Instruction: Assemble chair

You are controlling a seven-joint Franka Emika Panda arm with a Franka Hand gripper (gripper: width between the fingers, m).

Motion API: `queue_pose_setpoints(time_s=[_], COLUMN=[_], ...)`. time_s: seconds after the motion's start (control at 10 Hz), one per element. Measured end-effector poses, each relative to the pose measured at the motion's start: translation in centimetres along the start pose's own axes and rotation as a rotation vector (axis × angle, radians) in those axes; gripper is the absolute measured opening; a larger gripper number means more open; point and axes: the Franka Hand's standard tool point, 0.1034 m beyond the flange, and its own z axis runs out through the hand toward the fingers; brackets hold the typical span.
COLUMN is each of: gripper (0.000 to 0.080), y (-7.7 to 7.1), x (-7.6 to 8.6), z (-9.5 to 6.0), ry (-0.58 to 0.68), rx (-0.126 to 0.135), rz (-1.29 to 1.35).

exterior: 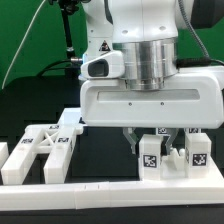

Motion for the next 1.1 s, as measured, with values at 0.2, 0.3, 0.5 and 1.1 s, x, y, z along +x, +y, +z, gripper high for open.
queue_pose_setpoints(time_s=[0.2, 0.3, 0.5, 1.1], gripper=[0.0284, 0.0284, 0.0284, 0.0285], y=[-0.04, -0.13, -0.59, -0.07], x=[0.03, -0.01, 0.01, 0.0], z=[-0.04, -0.04, -0.23, 0.03], ry=[0.006, 0.003, -0.039, -0.05], rx=[-0.006, -0.013, -0.03, -0.037], rz=[0.339, 0.51, 0.985, 1.384])
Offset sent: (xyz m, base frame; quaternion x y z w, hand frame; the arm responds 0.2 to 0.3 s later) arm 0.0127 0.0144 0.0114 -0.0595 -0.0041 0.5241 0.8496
